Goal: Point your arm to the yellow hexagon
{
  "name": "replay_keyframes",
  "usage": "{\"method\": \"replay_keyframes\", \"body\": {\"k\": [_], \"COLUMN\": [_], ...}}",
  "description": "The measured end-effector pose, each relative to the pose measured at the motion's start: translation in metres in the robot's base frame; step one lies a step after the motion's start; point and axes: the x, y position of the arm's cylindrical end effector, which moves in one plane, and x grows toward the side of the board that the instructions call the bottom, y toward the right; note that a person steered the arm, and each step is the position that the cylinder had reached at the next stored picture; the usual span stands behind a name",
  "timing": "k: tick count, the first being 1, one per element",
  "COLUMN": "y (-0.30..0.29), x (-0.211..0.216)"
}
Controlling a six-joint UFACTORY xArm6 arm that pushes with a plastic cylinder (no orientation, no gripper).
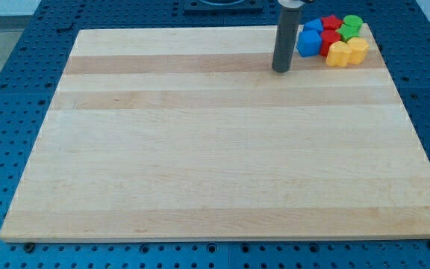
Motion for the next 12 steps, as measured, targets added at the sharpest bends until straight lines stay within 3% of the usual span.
{"method": "replay_keyframes", "body": {"k": [1, 2, 4, 5, 7, 8, 12], "y": [-0.002, 0.005, 0.088, 0.149, 0.247, 0.247, 0.239], "x": [0.007, 0.053, 0.163, 0.171, 0.118, 0.103, -0.031]}}
